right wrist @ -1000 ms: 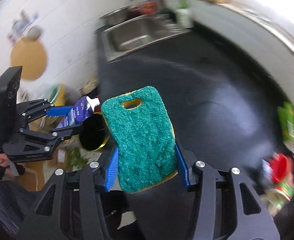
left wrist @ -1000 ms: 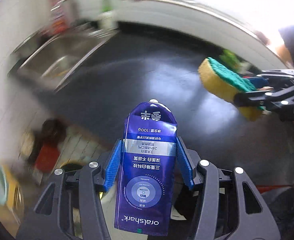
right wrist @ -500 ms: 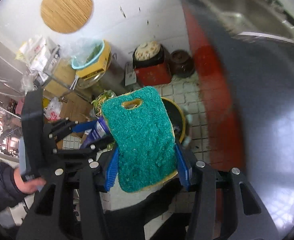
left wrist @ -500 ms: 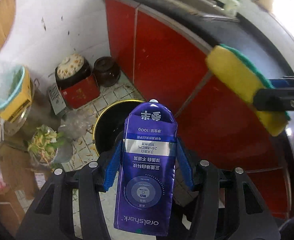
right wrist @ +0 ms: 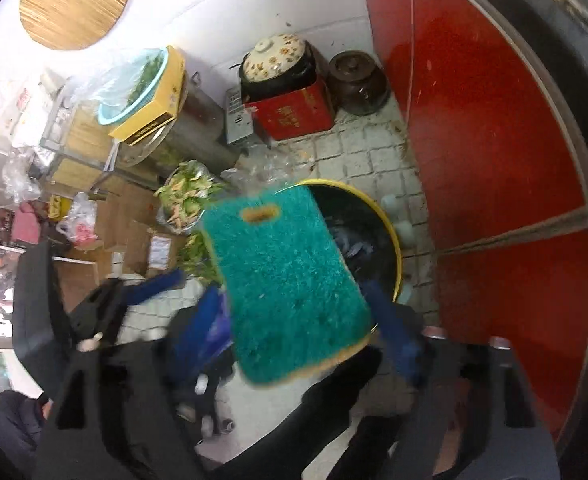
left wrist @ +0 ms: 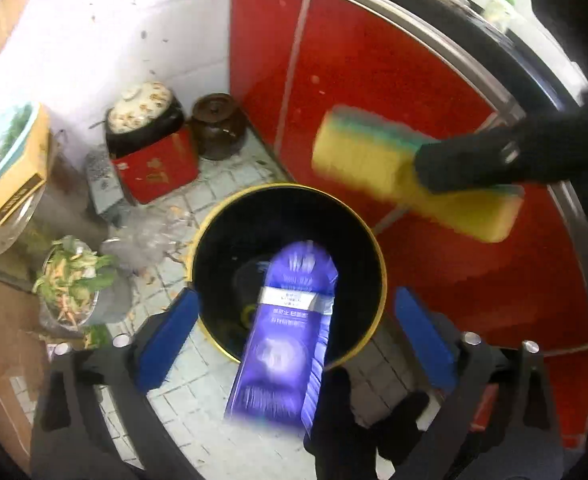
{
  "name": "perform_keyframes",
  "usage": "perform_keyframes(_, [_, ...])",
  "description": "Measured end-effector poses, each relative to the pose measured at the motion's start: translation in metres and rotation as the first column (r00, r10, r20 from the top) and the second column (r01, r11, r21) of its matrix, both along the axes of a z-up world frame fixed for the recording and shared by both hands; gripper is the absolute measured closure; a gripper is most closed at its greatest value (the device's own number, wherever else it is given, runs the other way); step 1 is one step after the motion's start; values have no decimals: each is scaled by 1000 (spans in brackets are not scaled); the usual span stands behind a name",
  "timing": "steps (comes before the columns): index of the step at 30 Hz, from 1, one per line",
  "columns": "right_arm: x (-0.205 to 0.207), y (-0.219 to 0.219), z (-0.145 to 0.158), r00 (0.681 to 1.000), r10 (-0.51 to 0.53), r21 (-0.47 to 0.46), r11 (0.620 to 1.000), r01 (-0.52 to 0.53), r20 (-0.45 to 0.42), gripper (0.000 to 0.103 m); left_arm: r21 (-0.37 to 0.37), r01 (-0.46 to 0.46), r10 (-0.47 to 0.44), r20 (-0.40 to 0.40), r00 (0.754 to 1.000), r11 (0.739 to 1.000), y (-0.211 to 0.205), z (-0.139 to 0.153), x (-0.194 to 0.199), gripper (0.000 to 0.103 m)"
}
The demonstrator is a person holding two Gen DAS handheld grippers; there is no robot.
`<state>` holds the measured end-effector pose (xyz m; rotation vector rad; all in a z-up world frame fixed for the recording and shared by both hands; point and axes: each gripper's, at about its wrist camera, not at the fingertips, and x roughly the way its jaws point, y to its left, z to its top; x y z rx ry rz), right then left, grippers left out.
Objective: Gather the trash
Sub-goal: 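Carry box and sponge to the bin and open both tools, then bring both empty tools back over the remaining trash on the countertop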
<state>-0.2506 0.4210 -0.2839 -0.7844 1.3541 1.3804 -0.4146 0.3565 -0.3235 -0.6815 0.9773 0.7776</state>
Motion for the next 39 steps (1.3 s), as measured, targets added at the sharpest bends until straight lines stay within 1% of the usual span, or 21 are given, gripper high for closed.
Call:
perform_keyframes(2, [4,0,0,1000,-5,-21,1000,4,-30,17,-24,-16,16,-4,1000,1000,2,-3,-4,7])
perform_keyframes(7, [12,-11,12,1000,-2,-22,1000,1,-31,17,-28,-17,17,-4,1000,999,-3,5,-9,7])
perform_keyframes(11, [27,-31,33,999,-25,-9,1000,24,-38,17,-22,-13,12,-23,1000,1000,-9,22,-5,7])
perform_keyframes(13, [38,-46,51,998,-43,3,999,43,-45,17,-17,-4,4,-30,1000,1000,-14,35,2,7])
perform_keyframes(15, [51,-63,74,997,-64,31,997,65,-33,17,3,36,-36,-36,999,999,-21,56,16,7])
perform_keyframes(18, [85,-105,124,988,-152,111,982,154,-23,13,49,114,-111,-59,992,992,-33,88,44,7])
perform_keyframes(20, [111,-141,157,975,-224,170,961,220,5,11,61,204,-199,-71,977,977,-48,113,75,7])
perform_keyframes(22, [138,-181,185,949,-307,217,934,285,73,10,94,296,-291,-59,955,951,-69,138,113,7])
perform_keyframes(24, [165,-224,209,907,-403,251,897,365,122,10,112,378,-376,-42,926,919,-90,157,148,7])
perform_keyframes(26, [193,-275,232,837,-517,285,842,459,178,10,120,489,-491,-10,871,864,-121,177,195,7])
perform_keyframes(27, [209,-306,246,786,-585,313,798,515,197,10,124,543,-547,3,837,831,-138,186,218,7])
perform_keyframes(29, [227,-353,261,701,-678,341,728,595,222,10,122,620,-628,38,777,775,-165,199,253,7])
perform_keyframes(30, [238,-384,271,638,-733,359,676,643,238,10,122,655,-664,51,746,745,-180,205,270,7])
perform_keyframes(31, [244,-403,276,600,-763,370,644,670,242,10,121,695,-704,66,707,709,-199,213,292,7])
perform_keyframes(32, [252,-429,282,543,-803,381,595,708,244,10,120,719,-728,75,681,685,-211,218,307,7])
perform_keyframes(33, [259,-460,288,475,-845,389,534,751,244,10,118,750,-759,91,645,651,-230,226,327,7])
perform_keyframes(34, [266,-481,291,435,-867,392,498,773,243,10,116,769,-777,98,622,629,-243,231,340,7])
perform_keyframes(36, [275,-533,295,328,-918,400,393,828,224,10,119,807,-816,110,568,578,-273,239,369,7])
perform_keyframes(37, [278,-547,293,296,-930,401,361,842,216,10,127,823,-832,112,543,554,-289,244,378,7])
perform_keyframes(38, [279,-567,291,255,-944,401,320,859,208,10,135,835,-846,109,522,533,-298,246,385,7])
perform_keyframes(39, [278,-585,289,222,-954,401,286,870,199,10,144,844,-856,103,507,517,-309,247,392,7])
